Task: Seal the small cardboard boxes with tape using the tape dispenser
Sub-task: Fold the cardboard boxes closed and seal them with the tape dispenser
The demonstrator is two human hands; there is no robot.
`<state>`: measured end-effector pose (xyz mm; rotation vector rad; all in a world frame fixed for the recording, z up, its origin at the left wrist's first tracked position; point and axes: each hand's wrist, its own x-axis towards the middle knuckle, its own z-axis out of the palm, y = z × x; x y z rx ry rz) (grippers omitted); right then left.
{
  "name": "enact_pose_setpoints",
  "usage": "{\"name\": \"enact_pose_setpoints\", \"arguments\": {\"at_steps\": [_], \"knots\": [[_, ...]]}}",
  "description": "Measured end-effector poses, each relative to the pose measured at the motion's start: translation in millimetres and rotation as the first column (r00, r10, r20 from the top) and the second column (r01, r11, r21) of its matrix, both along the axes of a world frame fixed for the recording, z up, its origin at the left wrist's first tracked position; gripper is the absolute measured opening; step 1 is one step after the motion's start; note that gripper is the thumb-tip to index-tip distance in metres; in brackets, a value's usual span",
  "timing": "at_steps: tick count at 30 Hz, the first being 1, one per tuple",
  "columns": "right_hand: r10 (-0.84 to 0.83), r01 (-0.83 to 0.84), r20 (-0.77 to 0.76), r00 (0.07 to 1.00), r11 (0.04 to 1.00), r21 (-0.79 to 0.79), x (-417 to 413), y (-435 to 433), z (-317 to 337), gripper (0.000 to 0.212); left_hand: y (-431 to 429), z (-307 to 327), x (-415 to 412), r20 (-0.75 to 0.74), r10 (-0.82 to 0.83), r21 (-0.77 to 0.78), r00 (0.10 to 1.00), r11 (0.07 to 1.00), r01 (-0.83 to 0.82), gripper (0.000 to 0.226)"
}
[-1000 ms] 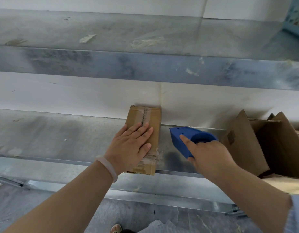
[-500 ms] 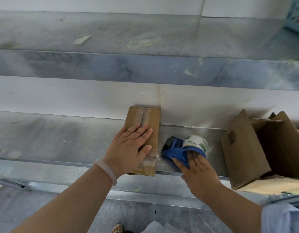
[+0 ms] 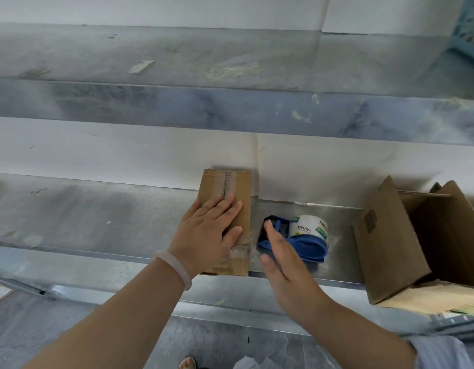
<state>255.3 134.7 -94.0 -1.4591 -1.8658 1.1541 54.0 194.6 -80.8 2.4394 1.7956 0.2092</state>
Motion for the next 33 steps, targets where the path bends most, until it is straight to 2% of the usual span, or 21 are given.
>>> {"name": "enact_pose_setpoints", "arguments": {"at_steps": [1,3,6,8,9,10,12,13,14,16,19,21,22,26,30,32,33], "knots": [[-0.027,0.016,-0.147,0.989,0.997,-0.074,-14,4,2,0.067,-1,0,1,-0.007,-0.001,0.015,1.0,1.0,0.001,0.074],[-0.061,0.017,-0.301,0.952,0.989,-0.147,-40,12,3,0.073,-2,0,1,-0.018,-0.008,0.023,1.0,1.0,0.008,0.075],[-0.058,0.019,-0.38,0.923,0.994,-0.104,-58,14,-9,0.068,1,0,1,-0.026,-0.01,-0.029,1.0,1.0,0.01,0.077],[-0.034,0.001,-0.394,0.918,0.996,-0.085,-56,15,-16,0.063,4,1,-2,0.049,-0.019,-0.052,0.999,0.998,0.021,0.074],[-0.012,-0.016,-0.378,0.926,0.997,-0.07,-52,17,-19,0.061,5,2,-4,0.164,-0.017,-0.064,0.986,0.998,0.027,0.065],[0.021,-0.037,-0.329,0.944,0.998,-0.042,-47,18,-20,0.061,4,3,-7,0.342,0.014,-0.078,0.94,0.997,0.013,0.052],[0.089,-0.084,-0.101,0.991,0.995,0.059,-38,24,-21,0.061,1,4,-15,0.679,0.098,-0.089,0.728,0.995,-0.051,0.029],[0.099,-0.104,0.044,0.994,0.985,0.141,-35,27,-20,0.062,-1,3,-20,0.747,0.101,-0.066,0.657,0.995,-0.077,0.023],[0.083,-0.123,0.167,0.982,0.962,0.244,-32,30,-19,0.063,-4,1,-25,0.762,0.078,-0.025,0.643,0.995,-0.092,0.019],[0.047,-0.18,0.298,0.953,0.88,0.439,-28,37,-19,0.065,-7,-4,-36,0.714,-0.01,0.06,0.7,0.997,-0.046,0.03],[0.081,-0.245,0.324,0.943,0.827,0.506,-23,43,-23,0.06,-10,-19,-49,0.48,-0.189,0.172,0.857,0.978,0.119,0.059],[0.088,-0.254,0.319,0.944,0.809,0.53,-21,47,-28,0.055,-10,-31,-52,0.342,-0.288,0.272,0.894,0.941,0.199,0.057],[0.088,-0.255,0.311,0.946,0.796,0.55,-20,49,-29,0.053,-10,-35,-53,0.32,-0.318,0.305,0.892,0.927,0.221,0.053],[0.121,-0.302,0.327,0.937,0.751,0.587,-17,56,-30,0.047,-6,-41,-54,0.327,-0.355,0.335,0.876,0.91,0.244,0.048],[0.164,-0.252,0.218,0.962,0.838,0.484,-19,47,-29,0.05,-14,-45,-56,0.371,-0.29,0.26,0.882,0.945,0.201,0.056],[0.151,-0.175,0.094,0.984,0.908,0.381,-25,37,-26,0.05,-25,-47,-46,0.504,-0.19,0.181,0.843,0.977,0.112,0.061],[0.128,-0.125,0.011,0.992,0.94,0.319,-29,32,-27,0.052,-31,-47,-40,0.612,-0.121,0.111,0.781,0.992,0.067,0.062]]}}
